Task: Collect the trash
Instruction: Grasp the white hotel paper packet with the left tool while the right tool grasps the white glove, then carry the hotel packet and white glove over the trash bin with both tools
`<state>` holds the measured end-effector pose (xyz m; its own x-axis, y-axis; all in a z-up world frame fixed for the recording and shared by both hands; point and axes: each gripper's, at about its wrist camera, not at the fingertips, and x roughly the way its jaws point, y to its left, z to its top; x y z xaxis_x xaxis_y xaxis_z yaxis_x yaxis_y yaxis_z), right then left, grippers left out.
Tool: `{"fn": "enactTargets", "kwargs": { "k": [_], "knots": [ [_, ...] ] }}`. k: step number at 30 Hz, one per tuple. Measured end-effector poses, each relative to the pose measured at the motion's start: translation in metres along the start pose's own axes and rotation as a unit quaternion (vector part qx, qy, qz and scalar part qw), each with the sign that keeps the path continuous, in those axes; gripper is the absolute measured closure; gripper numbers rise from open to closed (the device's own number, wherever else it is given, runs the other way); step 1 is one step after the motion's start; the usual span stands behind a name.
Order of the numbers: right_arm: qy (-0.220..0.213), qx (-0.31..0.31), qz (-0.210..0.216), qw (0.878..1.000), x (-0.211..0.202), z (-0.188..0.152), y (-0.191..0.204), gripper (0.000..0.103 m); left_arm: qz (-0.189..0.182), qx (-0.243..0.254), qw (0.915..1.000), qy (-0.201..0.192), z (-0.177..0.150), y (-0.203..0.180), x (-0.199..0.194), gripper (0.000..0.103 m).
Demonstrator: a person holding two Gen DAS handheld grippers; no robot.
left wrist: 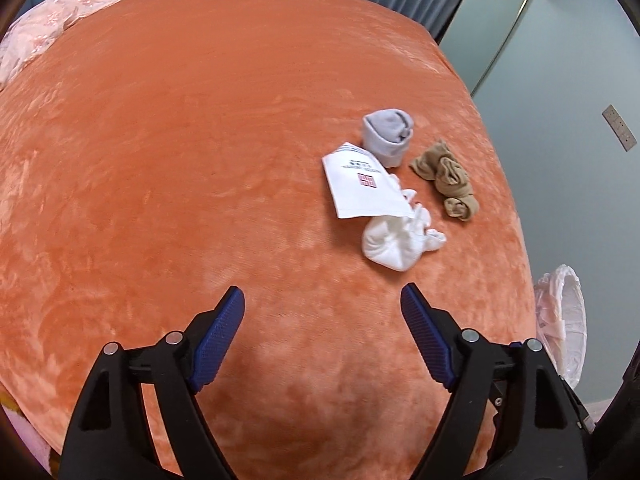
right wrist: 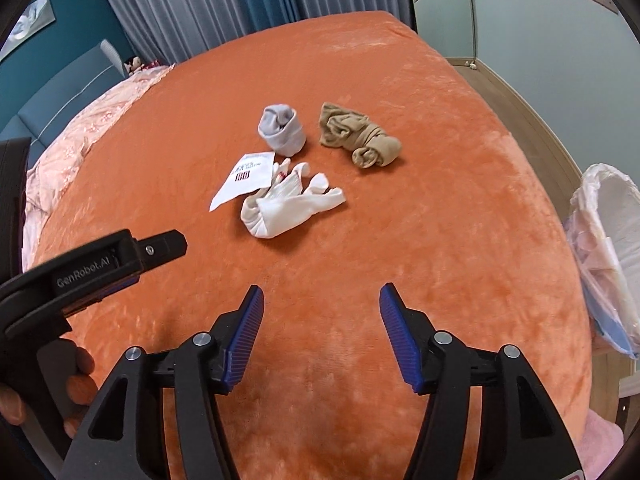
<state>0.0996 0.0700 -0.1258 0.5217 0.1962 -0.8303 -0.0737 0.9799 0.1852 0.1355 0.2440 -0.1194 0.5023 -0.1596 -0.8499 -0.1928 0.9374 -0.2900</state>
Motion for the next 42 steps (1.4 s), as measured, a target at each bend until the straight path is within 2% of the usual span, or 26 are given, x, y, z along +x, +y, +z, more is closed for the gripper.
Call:
{"fn": "enactTargets", "kwargs": {
  "k": [4, 14, 19, 23, 26, 27, 30, 32, 35, 42],
  "knots": [
    [0.008, -0.003, -0.002, 1.000, 0.016, 0.005, 0.008, 0.043, 0.001, -0.007, 1.0000, 0.003, 0.010, 0.008, 0.009, 0.027],
    [0.014, -0.001, 0.015, 1.000, 0.052, 0.036, 0.022, 0.043, -0.041, -0.045, 0.9980, 0.015, 0.056, 0.009, 0.043, 0.027],
    [0.018, 0.006, 0.023, 1.000, 0.071, 0.049, 0.023, 0.043, -0.050, -0.042, 0.9975, 0.027, 0.072, 0.003, 0.065, 0.029],
    [0.021, 0.015, 0.027, 0.999, 0.082, 0.053, 0.022, 0.045, -0.068, -0.048, 0.9955, 0.044, 0.078, 0.002, 0.081, 0.038],
    [0.030, 0.018, 0.032, 0.999, 0.090, 0.054, 0.020, 0.063, -0.083, -0.051, 0.9938, 0.053, 0.079, 0.001, 0.089, 0.051],
    [0.035, 0.019, 0.036, 0.999, 0.093, 0.054, 0.020, 0.073, -0.088, -0.050, 0.9933, 0.056, 0.079, 0.000, 0.091, 0.059],
    [0.049, 0.021, 0.045, 0.998, 0.099, 0.051, 0.018, 0.092, -0.097, -0.044, 0.9923, 0.064, 0.078, -0.003, 0.096, 0.078],
    [0.049, 0.023, 0.047, 0.997, 0.099, 0.048, 0.017, 0.094, -0.099, -0.040, 0.9923, 0.062, 0.076, -0.005, 0.096, 0.086],
    [0.044, 0.025, 0.052, 0.997, 0.092, 0.047, 0.014, 0.096, -0.104, -0.036, 0.9925, 0.055, 0.075, -0.008, 0.091, 0.093],
    [0.021, 0.051, 0.057, 0.997, 0.059, 0.046, -0.006, 0.096, -0.112, -0.013, 0.9931, 0.034, 0.068, -0.027, 0.061, 0.097]
  ]
}}
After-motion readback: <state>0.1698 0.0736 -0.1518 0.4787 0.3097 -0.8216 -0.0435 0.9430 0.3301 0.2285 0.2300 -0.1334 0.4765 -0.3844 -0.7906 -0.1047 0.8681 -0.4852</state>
